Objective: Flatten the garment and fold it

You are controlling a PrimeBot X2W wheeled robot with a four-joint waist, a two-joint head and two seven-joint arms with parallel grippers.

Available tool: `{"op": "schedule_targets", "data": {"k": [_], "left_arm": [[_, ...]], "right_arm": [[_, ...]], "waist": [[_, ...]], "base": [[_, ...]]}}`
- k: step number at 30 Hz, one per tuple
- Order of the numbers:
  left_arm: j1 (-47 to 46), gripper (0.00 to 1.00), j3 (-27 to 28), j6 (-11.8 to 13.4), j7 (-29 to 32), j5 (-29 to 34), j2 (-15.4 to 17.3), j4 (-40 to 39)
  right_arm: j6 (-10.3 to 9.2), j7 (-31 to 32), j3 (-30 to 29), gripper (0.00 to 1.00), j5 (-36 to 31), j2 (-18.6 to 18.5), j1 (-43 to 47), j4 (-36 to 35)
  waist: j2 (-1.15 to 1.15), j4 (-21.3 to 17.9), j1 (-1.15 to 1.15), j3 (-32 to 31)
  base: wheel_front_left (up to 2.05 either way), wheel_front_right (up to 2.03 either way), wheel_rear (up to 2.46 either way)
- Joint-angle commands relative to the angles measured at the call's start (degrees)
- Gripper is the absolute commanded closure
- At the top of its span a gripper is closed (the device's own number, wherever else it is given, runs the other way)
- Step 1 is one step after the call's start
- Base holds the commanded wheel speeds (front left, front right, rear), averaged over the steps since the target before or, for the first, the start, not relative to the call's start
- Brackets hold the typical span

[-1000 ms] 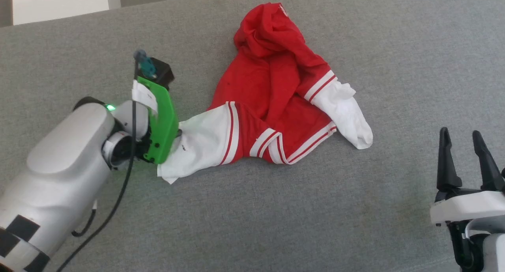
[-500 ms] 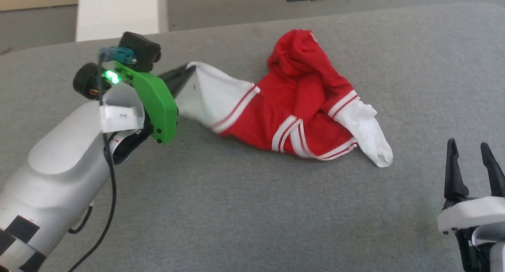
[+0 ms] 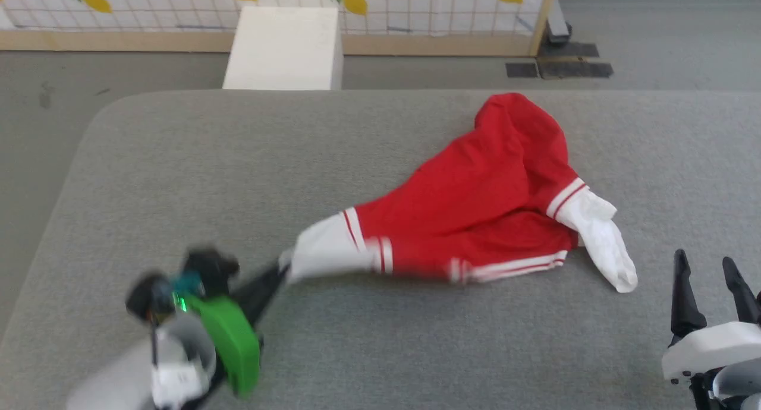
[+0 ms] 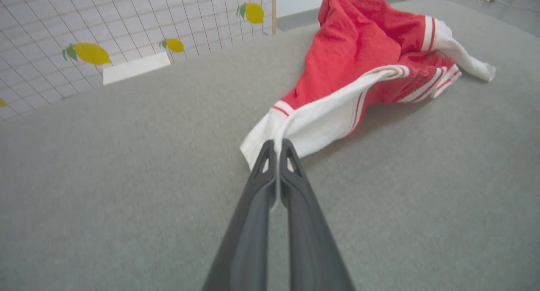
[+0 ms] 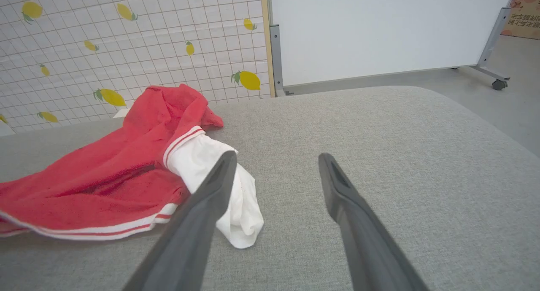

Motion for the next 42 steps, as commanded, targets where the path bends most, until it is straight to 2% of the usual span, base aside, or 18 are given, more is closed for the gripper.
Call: {"op": "schedule_targets", "data": {"k": [1,7,8,9,13,18,20,21,23,26,30,35,38,39,42], "left_arm": [[2.4,1.00,-1.4,0.3,0.4,0.1,0.5,0.3],[7.0,1.00,-5.8,0.9,0.5,2.2,-1.4,7.0],[7.1,0.85,-5.9,1.3,0.1,2.4,-2.1,8.7],[7.1,0.00,-5.7,1.8,-0.3,2.5,-2.7,9.9],[6.4,0.00,-4.2,3.2,-2.1,2.3,-4.9,13.4],[5.8,0.00,2.0,6.0,-4.0,1.2,-6.4,12.3],[5.8,0.00,7.2,8.1,-4.2,1.9,-7.2,9.0],[8.3,0.00,17.6,10.9,-4.2,5.4,-9.2,1.6],[11.0,0.00,24.7,12.1,-4.2,9.1,-11.6,-3.7],[15.3,0.00,32.9,12.1,-4.2,15.4,-15.9,-10.1],[20.4,0.00,39.9,9.9,-4.2,23.3,-22.9,-15.3],[23.3,0.00,44.3,4.5,-4.2,28.9,-29.7,-15.3],[23.6,0.00,46.0,1.6,-4.2,31.4,-31.7,-14.0],[23.7,0.00,47.8,-0.4,-4.2,32.9,-33.1,-12.8],[23.5,0.00,49.2,-1.7,-4.2,34.0,-33.9,-12.1]], "right_arm": [[-0.08,0.4,-0.1,0.00,-0.4,0.1,0.9,0.3],[-0.08,2.3,0.3,0.00,-0.6,0.1,1.3,1.3],[-0.08,2.7,0.5,0.00,-0.6,0.1,1.4,1.4],[-0.08,3.0,0.7,0.00,-0.6,0.1,1.5,1.5],[-0.08,4.4,1.6,0.00,-0.9,0.1,1.9,1.4],[-0.08,7.6,2.8,0.00,-3.5,0.1,2.0,0.2],[-0.08,9.1,3.2,0.00,-4.2,-0.1,1.9,-0.5],[-0.08,12.2,4.5,0.00,-4.5,-1.8,1.2,-1.4],[-0.08,15.0,5.7,0.00,-4.3,-3.5,0.6,-1.5],[-0.08,19.7,7.8,0.00,-4.4,-6.9,-0.9,-0.9],[-0.08,26.4,10.9,0.00,-3.6,-11.5,-4.0,1.6],[-0.08,32.9,15.0,0.00,-2.1,-16.5,-7.8,6.5],[-0.08,34.8,17.5,0.00,-1.0,-18.3,-9.3,9.3],[-0.08,34.2,19.5,0.00,-0.6,-19.6,-10.9,11.7],[-0.08,33.4,20.7,0.00,0.2,-19.9,-11.9,14.2]], "waist": [[0.00,2.3,0.00,-2.0],[0.00,3.3,0.00,-2.2],[0.00,3.4,0.00,-2.2],[0.00,3.5,0.00,-2.3],[0.00,3.9,0.00,-2.4],[0.00,4.9,0.00,-2.6],[0.00,5.6,0.00,-2.5],[0.00,6.6,0.00,-2.2],[0.00,7.2,0.00,-1.7],[0.00,7.8,0.00,-0.8],[0.00,8.7,0.00,0.9],[0.00,10.3,0.00,3.0],[0.00,11.0,0.00,3.9],[0.00,11.3,0.00,4.7],[0.00,11.4,0.00,5.0]], "base": [[0.00,0.00,0.00],[0.00,0.00,0.00],[0.00,0.00,0.00],[0.00,0.00,0.00],[0.00,0.00,0.00],[0.00,0.00,0.00],[0.00,0.00,0.00],[0.00,0.00,0.00],[0.00,0.00,0.00],[0.00,0.00,0.00],[0.00,0.00,0.00],[0.00,0.00,0.00],[0.00,0.00,0.00],[0.00,0.00,0.00],[0.00,0.00,0.00]]}}
